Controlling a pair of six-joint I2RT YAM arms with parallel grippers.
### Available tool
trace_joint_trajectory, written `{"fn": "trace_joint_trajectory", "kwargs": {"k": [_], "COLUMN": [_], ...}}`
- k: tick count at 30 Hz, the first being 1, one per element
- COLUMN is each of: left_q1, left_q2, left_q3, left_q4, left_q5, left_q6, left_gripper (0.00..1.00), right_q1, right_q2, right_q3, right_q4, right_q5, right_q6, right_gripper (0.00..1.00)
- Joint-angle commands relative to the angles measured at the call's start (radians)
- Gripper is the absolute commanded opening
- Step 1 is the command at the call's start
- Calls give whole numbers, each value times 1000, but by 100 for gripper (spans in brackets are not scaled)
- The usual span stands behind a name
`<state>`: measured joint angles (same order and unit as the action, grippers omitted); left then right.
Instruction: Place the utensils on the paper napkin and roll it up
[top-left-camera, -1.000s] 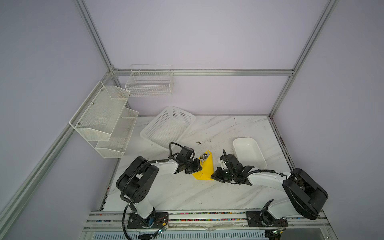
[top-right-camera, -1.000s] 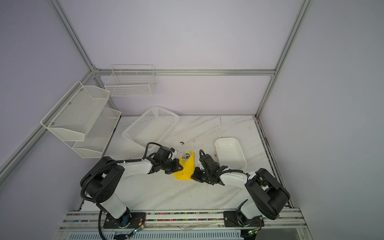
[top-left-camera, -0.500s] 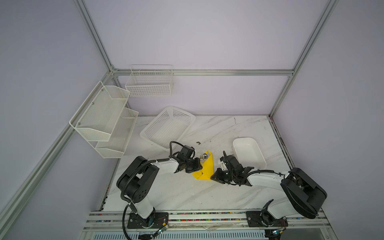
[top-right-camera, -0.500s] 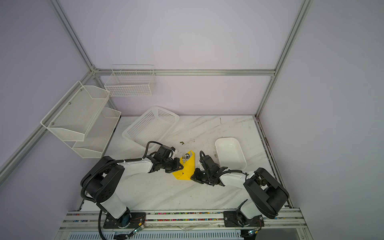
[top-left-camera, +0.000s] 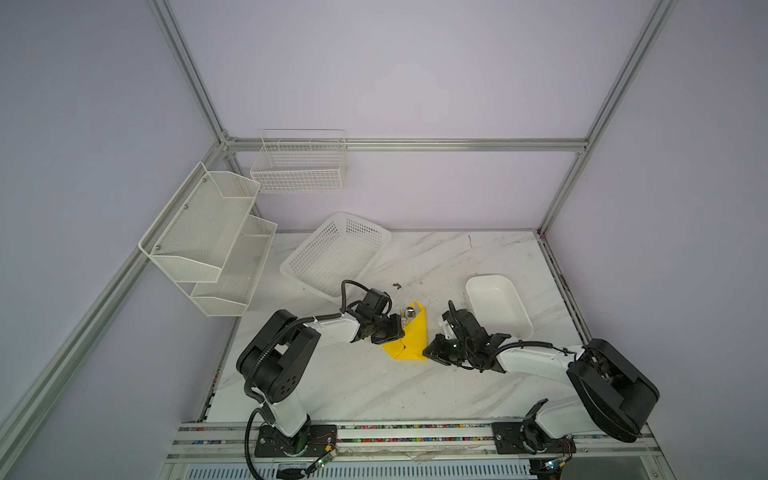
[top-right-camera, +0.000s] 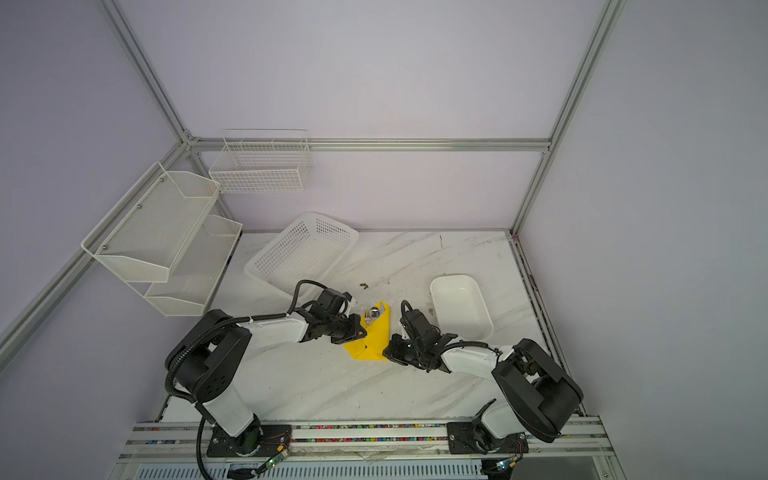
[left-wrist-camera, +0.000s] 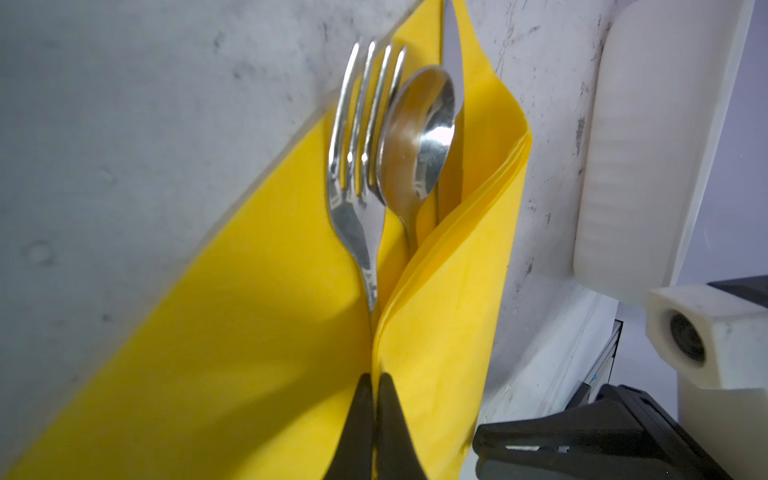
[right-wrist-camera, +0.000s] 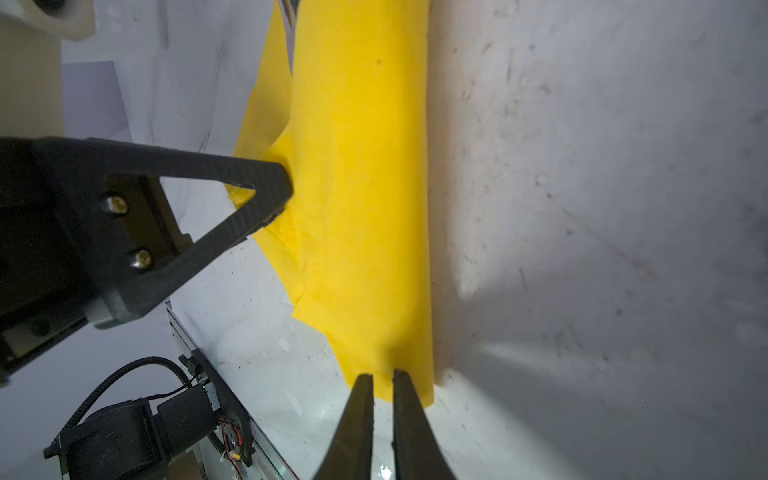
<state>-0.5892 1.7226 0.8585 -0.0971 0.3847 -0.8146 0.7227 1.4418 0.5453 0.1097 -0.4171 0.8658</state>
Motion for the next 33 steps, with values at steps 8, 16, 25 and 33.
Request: {"fn": "trace_joint_trajectory", "kwargs": {"k": [8, 16, 25, 33], "left_q1": [6, 6, 6, 6], "left_q2": [-3, -28, -54, -55], "left_q3": [46, 17, -18, -45], "left_q4": [10, 8, 17, 17], "left_q5": [-12, -19, -23, -27], "left_q6": [25, 17, 8, -3], "left_gripper": [0, 0, 0, 0], "right_q1": [-3, -3, -3, -3], "right_q2": [17, -12, 31, 48], "right_q3": [6, 5, 0, -1], "right_q4": [9, -2, 24, 20], "right_q5": [-22, -6, -22, -20], "right_q6": [-9, -13, -13, -17], "right_gripper": [14, 11, 11, 11]}}
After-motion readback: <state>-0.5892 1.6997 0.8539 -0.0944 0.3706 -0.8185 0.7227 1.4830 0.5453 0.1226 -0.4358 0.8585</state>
